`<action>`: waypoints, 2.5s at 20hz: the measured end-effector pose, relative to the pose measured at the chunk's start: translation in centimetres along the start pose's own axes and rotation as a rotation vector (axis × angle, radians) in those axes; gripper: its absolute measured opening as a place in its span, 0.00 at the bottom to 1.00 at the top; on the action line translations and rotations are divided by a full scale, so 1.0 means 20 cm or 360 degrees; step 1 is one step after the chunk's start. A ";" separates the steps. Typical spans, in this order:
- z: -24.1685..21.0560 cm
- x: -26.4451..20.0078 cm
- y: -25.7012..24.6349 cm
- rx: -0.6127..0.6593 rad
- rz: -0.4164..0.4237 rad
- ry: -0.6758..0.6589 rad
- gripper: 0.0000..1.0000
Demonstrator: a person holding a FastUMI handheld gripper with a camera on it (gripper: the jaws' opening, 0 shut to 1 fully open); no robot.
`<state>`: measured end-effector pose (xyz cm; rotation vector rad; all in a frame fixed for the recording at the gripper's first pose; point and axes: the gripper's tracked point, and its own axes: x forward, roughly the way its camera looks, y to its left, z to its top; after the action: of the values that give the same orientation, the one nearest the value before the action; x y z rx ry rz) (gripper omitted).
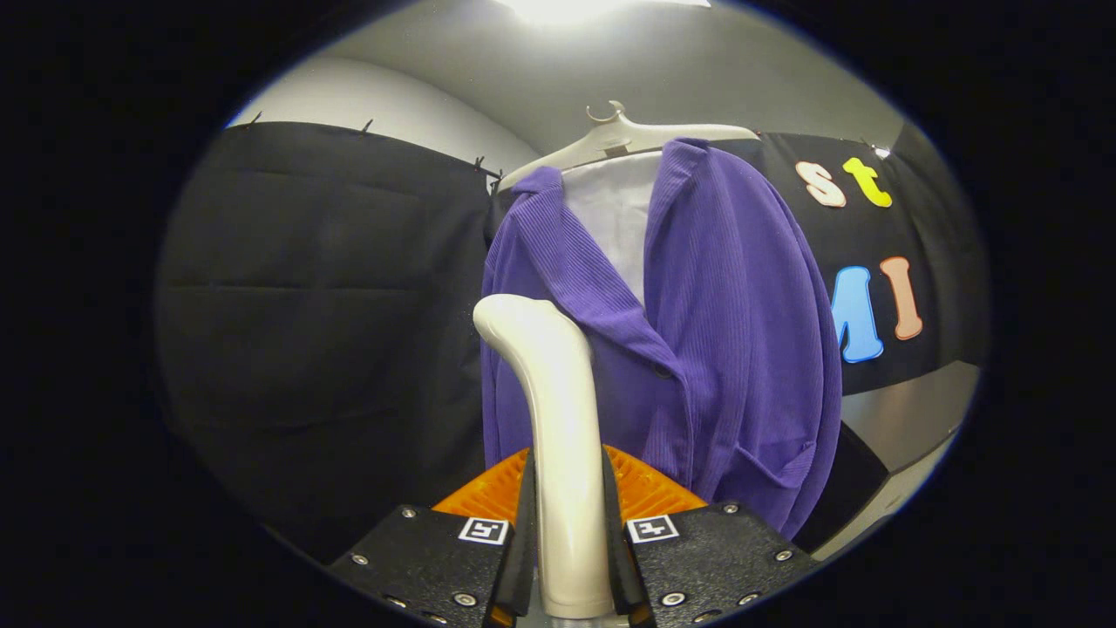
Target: Iron the clothes twice with a garment steamer, once on the left side and once on the right side.
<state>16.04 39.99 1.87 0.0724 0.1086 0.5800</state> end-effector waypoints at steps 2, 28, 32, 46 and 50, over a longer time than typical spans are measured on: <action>-0.09 -0.01 -0.02 0.0017 -0.0013 0.0052 0.35; -1.18 -0.38 -0.10 -0.0003 -0.0031 0.0633 0.35; -1.21 -0.46 -0.10 0.0018 -0.0042 0.0648 0.35; -0.32 -1.04 -0.75 0.0088 -0.0271 0.0185 0.35; -0.11 -1.25 -0.93 0.0107 -0.0321 0.0050 0.35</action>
<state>5.18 10.85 -0.02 0.1165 0.1642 0.3760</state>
